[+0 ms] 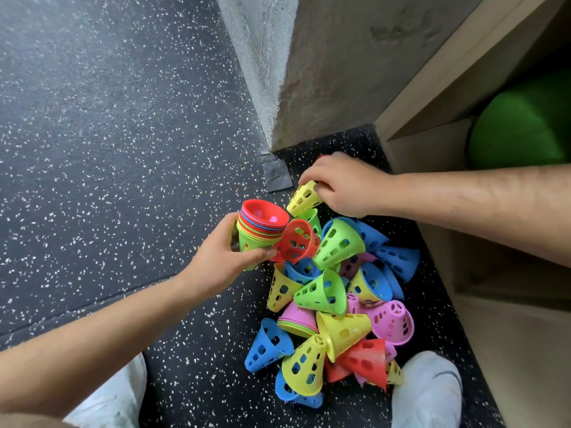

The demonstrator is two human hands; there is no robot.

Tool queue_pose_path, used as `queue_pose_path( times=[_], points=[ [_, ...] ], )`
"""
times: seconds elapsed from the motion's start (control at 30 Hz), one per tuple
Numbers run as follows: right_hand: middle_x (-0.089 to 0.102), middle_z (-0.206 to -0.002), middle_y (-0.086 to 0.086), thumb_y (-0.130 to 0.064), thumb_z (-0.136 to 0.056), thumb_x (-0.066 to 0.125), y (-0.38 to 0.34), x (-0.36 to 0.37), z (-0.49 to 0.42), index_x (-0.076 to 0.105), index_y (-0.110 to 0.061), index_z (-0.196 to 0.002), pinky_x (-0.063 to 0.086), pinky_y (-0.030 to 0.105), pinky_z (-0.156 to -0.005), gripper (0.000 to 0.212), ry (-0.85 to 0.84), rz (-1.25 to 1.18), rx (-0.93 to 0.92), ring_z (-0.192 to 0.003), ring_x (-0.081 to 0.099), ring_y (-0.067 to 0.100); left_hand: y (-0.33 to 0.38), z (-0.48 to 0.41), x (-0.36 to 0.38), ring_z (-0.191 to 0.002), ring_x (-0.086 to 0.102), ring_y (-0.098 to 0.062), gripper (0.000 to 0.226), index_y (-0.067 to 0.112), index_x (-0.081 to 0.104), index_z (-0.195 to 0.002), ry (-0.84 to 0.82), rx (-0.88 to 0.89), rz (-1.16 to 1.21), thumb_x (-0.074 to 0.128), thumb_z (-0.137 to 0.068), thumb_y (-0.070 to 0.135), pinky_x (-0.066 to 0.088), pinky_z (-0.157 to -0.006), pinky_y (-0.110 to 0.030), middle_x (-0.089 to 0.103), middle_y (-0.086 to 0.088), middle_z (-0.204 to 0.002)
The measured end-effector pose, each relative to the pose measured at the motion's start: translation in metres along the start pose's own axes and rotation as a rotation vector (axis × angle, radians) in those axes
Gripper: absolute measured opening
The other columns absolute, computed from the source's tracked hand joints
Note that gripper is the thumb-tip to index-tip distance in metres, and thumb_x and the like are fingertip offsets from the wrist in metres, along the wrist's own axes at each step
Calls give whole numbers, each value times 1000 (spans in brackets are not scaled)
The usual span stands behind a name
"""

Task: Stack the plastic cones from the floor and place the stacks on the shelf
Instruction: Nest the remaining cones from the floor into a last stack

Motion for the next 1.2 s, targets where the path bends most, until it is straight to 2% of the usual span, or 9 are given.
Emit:
queue_pose_path(
  times=[0.23, 0.37, 0.47, 0.63, 0.73, 0.93, 1.03, 1.1, 1.2],
  points=[
    [64, -104, 6, -44, -96, 60, 7, 21, -12, 54, -12, -118, 53, 43, -81, 39, 18, 42, 203, -96, 59, 28, 1, -3, 2, -101, 72, -5, 69, 27, 55, -132, -15, 7, -29, 91, -73, 27, 57, -85, -23, 75, 9, -111],
    [62, -91, 2, -36, -101, 53, 8, 24, -15, 60, -15, -103, 48, 39, -70, 23, -8, 62, 162, -90, 60, 28, -2, -5, 0, -102, 72, -9, 72, 24, 56, -134, -19, -5, -7, 91, -71, 29, 58, -86, -26, 75, 5, -112],
    [67, -88, 3, -31, -103, 51, 6, 16, -10, 59, -16, -103, 50, 40, -73, 17, -9, -145, 124, -85, 62, 25, -4, -5, -1, -99, 73, -14, 72, 24, 56, -132, -13, -16, 16, 91, -70, 29, 59, -81, -29, 75, -1, -111],
    [66, -83, -1, -29, -103, 49, -4, -14, 7, 57, -20, -104, 50, 43, -74, 12, 265, -365, 6, -79, 60, 21, -6, -7, -4, -100, 74, -15, 69, 26, 56, -131, -17, -29, 17, 91, -70, 29, 60, -80, -29, 76, 2, -110],
    [66, -89, -4, -30, -103, 51, -10, -19, 17, 58, -23, -105, 51, 45, -77, 10, 307, -426, -44, -85, 61, 19, -5, -8, -3, -103, 74, -17, 73, 29, 56, -129, -16, -32, 17, 92, -66, 36, 61, -84, -33, 76, 3, -111],
    [64, -102, -9, -36, -100, 56, -24, -8, 23, 64, -27, -113, 48, 29, -85, 17, 190, -330, -147, -92, 55, 1, -2, -14, 0, -110, 72, -15, 81, 33, 56, -132, -29, -6, -16, 94, -63, 50, 59, -96, -47, 75, 6, -117],
    [68, -112, -10, -38, -97, 62, -25, 2, 24, 60, -32, -122, 52, 27, -94, 26, -29, -659, -56, -106, 65, 3, 4, -19, 5, -111, 71, -12, 76, 34, 56, -130, -41, 15, -8, 97, -67, 39, 58, -97, -43, 75, 7, -117],
    [67, -114, -10, -32, -97, 62, -17, 0, 23, 59, -27, -123, 51, 23, -94, 26, 54, -761, 5, -106, 63, 1, 8, -24, 7, -112, 71, -13, 80, 31, 56, -132, -67, 22, -26, 98, -65, 42, 57, -98, -41, 75, 6, -118],
    [64, -112, -8, -26, -98, 57, 8, -4, 14, 64, -20, -116, 46, 20, -90, 20, 261, -529, 64, -102, 58, 6, 13, -32, 7, -108, 72, -11, 77, 29, 57, -129, -92, 34, -59, 97, -64, 42, 57, -98, -38, 76, 8, -114]
  ],
)
Point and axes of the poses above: each hand's wrist, its own z-axis away from the middle knuckle, its own x-axis out of the palm, y = z × x, the point moved 3 cm from there along -z, towards the middle knuckle
